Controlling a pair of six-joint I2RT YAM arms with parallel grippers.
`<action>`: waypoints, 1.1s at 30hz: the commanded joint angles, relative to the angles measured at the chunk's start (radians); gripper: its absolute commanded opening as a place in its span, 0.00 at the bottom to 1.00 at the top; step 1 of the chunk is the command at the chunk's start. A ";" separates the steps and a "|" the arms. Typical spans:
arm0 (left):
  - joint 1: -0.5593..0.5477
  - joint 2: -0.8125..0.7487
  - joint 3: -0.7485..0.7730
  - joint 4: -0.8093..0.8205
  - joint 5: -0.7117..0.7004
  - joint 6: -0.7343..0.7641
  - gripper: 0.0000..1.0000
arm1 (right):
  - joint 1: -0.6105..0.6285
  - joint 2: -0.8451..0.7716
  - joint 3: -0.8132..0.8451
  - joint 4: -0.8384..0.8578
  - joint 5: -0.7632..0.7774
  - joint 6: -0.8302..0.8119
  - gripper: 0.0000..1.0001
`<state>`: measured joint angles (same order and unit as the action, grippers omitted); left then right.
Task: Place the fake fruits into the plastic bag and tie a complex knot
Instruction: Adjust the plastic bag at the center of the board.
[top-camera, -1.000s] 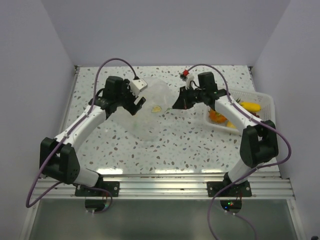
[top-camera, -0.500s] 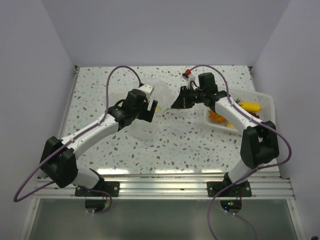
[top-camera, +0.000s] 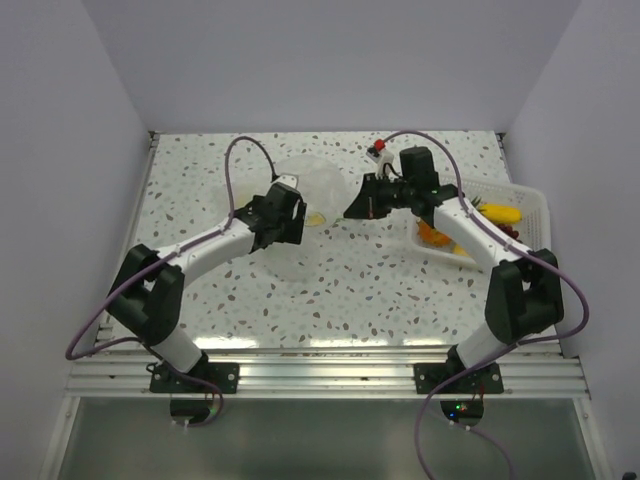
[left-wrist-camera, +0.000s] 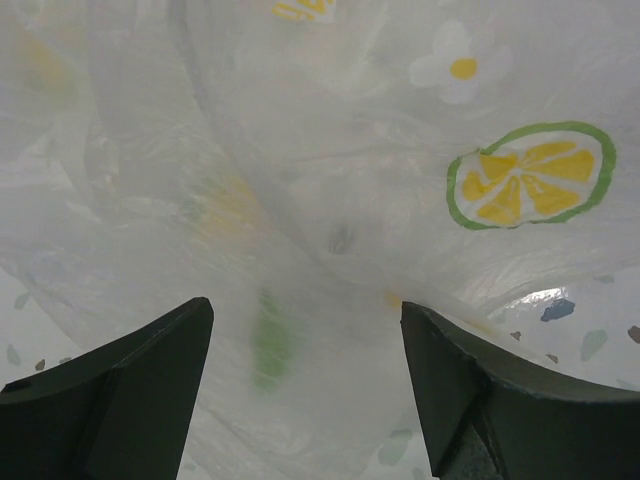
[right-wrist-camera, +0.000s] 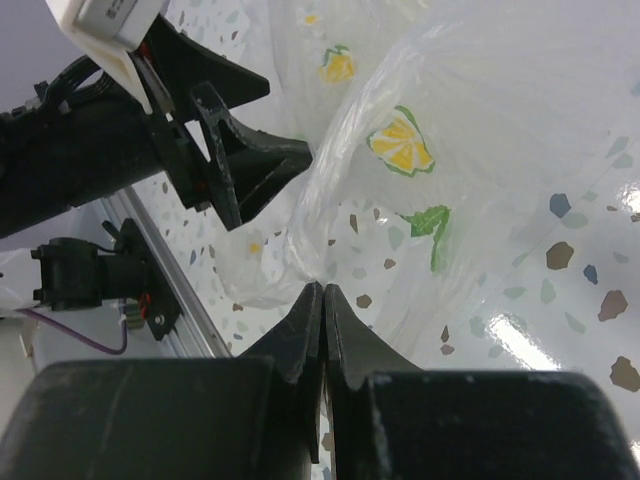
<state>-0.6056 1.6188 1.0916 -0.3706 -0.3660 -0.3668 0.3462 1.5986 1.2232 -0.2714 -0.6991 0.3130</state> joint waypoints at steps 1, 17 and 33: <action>0.021 -0.022 0.041 0.047 0.065 -0.052 0.82 | 0.004 -0.043 -0.011 0.000 -0.011 -0.011 0.00; 0.015 -0.039 -0.009 0.145 0.052 -0.093 0.83 | 0.004 -0.057 -0.044 0.047 -0.050 0.054 0.00; 0.282 -0.255 -0.024 -0.105 0.386 0.306 0.00 | -0.128 0.035 0.091 -0.106 0.078 -0.192 0.00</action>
<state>-0.3935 1.4544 1.0946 -0.3840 -0.0998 -0.2424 0.2764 1.6012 1.2152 -0.3435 -0.6827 0.2245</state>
